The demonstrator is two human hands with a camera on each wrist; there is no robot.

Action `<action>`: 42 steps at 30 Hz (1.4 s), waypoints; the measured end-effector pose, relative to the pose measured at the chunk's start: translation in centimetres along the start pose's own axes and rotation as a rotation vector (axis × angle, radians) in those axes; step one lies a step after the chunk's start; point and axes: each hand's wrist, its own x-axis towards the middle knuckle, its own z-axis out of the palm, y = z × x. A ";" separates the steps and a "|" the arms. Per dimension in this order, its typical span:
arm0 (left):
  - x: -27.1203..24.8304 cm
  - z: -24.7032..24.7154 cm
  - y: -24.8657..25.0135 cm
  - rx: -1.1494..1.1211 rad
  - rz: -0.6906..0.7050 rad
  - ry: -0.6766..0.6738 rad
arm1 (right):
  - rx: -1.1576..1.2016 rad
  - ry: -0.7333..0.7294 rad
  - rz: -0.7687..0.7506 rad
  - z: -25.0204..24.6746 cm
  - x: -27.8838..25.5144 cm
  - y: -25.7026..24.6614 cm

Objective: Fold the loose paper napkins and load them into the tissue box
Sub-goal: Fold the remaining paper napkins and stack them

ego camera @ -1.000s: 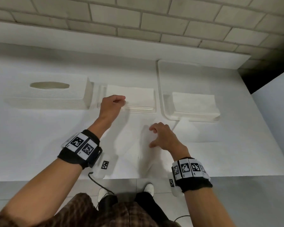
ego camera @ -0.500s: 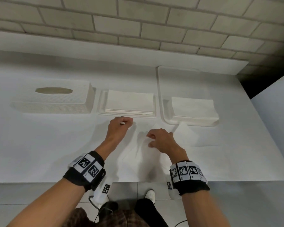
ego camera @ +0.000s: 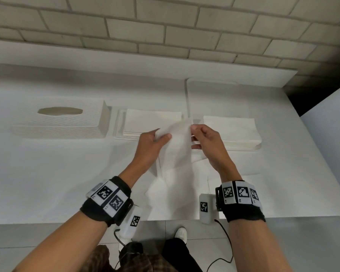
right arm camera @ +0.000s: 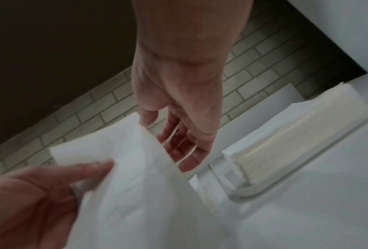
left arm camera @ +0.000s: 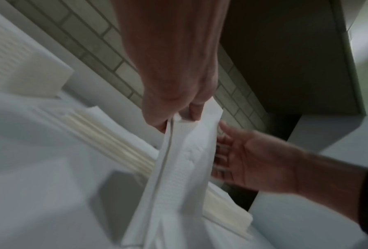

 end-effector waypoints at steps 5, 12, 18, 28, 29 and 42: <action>1.3 -2.7 2.2 0.106 0.136 0.100 | -0.348 -0.152 0.005 -0.4 -0.4 2.6; 2.4 -4.5 2.8 -0.067 0.050 0.217 | -1.090 -0.420 0.034 2.2 -1.7 4.8; 1.7 -4.6 1.4 -0.135 -0.030 0.239 | -1.237 -0.447 0.062 2.3 -2.0 3.7; 0.7 -4.4 0.5 -0.104 -0.050 0.187 | -0.858 -0.440 0.032 1.1 -1.6 0.9; 0.6 -4.2 0.5 -0.103 -0.054 0.181 | -0.729 -0.410 0.006 0.7 -1.5 0.2; -0.2 0.6 2.5 -0.278 -0.236 -0.109 | 0.072 0.194 -0.068 2.5 -1.0 -0.8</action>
